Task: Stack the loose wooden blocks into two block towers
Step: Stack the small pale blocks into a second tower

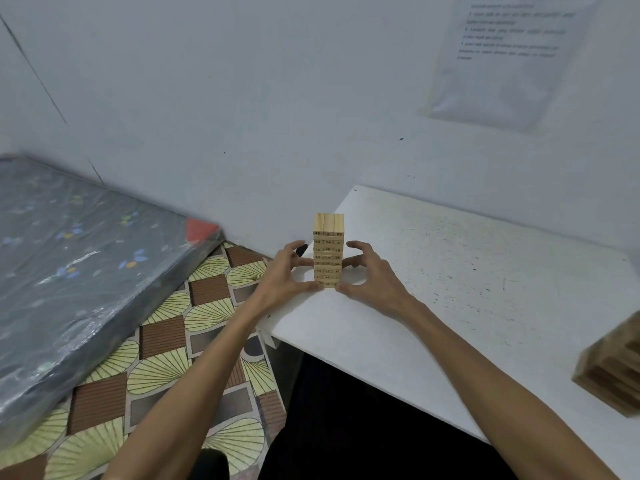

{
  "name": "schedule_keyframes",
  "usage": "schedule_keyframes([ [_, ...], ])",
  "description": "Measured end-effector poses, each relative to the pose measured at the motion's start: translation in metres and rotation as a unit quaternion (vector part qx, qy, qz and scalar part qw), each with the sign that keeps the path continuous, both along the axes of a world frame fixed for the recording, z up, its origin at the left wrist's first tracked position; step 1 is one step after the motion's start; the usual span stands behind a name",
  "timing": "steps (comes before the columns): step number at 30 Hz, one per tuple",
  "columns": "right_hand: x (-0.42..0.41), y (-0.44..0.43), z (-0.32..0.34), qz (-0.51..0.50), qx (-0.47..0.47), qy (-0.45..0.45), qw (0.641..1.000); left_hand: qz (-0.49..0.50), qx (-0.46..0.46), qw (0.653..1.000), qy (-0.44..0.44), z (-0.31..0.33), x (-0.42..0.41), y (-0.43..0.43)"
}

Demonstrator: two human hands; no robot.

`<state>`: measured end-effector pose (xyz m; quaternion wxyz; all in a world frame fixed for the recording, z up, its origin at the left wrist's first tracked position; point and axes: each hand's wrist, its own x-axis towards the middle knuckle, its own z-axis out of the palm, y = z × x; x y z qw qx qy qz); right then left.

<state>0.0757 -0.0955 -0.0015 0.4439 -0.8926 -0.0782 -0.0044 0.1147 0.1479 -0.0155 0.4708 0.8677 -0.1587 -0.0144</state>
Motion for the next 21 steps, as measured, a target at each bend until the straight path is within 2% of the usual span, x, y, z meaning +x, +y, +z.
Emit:
schedule_keyframes([
  [21, 0.012, -0.095, -0.007, -0.152, -0.007, -0.014, 0.988, -0.134, 0.009, 0.991, -0.002, 0.0, 0.07, -0.117],
])
